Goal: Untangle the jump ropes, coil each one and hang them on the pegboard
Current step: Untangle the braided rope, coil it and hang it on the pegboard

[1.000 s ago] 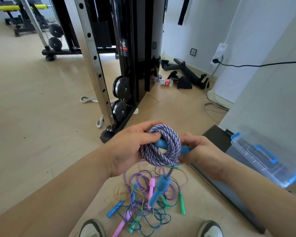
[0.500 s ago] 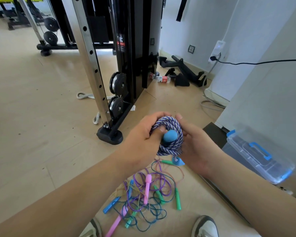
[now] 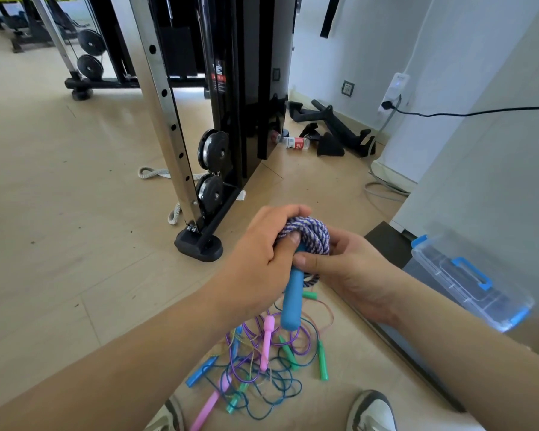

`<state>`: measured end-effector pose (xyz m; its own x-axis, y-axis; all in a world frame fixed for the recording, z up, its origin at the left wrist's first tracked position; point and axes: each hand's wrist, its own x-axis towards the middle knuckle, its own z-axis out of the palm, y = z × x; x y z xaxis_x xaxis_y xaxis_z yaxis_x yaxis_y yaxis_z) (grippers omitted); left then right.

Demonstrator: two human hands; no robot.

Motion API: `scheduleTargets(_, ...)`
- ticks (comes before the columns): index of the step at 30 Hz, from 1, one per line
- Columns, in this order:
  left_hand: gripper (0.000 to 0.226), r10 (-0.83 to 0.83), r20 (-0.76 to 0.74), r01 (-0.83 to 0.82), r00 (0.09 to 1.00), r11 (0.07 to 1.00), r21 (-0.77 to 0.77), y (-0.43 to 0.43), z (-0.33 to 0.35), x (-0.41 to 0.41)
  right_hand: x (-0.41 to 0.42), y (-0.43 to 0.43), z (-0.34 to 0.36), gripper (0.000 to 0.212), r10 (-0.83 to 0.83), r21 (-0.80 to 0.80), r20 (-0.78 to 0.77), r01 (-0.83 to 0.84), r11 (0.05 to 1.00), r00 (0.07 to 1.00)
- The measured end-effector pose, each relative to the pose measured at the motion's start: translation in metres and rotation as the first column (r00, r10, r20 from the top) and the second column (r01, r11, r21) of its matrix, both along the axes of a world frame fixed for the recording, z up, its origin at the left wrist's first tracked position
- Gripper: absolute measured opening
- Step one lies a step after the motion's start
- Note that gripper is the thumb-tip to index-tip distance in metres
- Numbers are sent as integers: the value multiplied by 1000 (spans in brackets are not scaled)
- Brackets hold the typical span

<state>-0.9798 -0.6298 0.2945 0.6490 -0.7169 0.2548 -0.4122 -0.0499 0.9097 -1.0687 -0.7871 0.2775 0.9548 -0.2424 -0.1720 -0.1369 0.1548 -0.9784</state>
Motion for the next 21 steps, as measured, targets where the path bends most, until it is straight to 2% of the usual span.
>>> scheduleTargets(5,34,-8,11,7,1000,1000,4,-1,-2,3,-4,-7,2,49,-47,26,26,47,999,999)
scheduleTargets(7,32,-5,-20,6,1000,1000,30,0,-3,3,-6,-8,1,43,-57,-17,27,57,998,998)
scheduleTargets(12,30,-25,-166,38,986,996,76,3,-6,9,-8,-6,0,29,-28,-247,-1,27,969,1000)
scheduleTargets(15,29,-87,-353,128,931,987,95,7,1,14,-9,-3,1,22,-1,-324,-18,-5,946,1000)
scheduleTargets(18,28,-130,-481,182,867,981,62,11,7,16,-11,-2,0,27,30,-273,-18,-34,962,999)
scheduleTargets(21,27,-143,-477,191,867,980,52,10,8,15,-12,-6,-1,40,84,-123,-10,-84,989,996)
